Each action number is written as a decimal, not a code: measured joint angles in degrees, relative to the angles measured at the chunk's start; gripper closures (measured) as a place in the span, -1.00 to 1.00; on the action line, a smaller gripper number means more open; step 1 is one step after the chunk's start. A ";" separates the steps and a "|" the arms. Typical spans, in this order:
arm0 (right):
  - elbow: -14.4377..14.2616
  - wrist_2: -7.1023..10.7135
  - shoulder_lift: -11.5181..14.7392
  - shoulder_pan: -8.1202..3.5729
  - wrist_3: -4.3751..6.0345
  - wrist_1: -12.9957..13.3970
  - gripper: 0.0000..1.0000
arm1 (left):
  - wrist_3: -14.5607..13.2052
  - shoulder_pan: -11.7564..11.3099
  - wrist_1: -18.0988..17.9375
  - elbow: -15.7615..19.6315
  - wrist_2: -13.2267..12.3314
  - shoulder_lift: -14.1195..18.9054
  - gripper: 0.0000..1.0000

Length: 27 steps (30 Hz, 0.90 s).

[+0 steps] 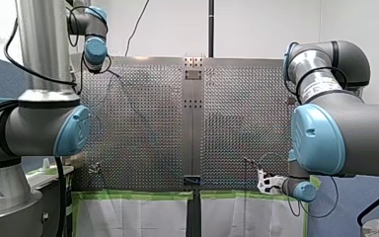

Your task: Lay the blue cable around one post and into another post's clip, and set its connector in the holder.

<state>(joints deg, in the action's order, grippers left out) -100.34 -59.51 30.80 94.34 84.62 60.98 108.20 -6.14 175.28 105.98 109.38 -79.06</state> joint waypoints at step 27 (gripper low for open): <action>0.45 -0.72 0.11 0.03 0.03 -1.93 1.00 | -10.05 0.80 13.09 -13.08 -11.48 6.91 -0.99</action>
<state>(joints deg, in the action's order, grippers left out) -99.90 -60.24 30.91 94.37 84.66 59.05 98.15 -5.35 188.37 92.90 97.90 -72.15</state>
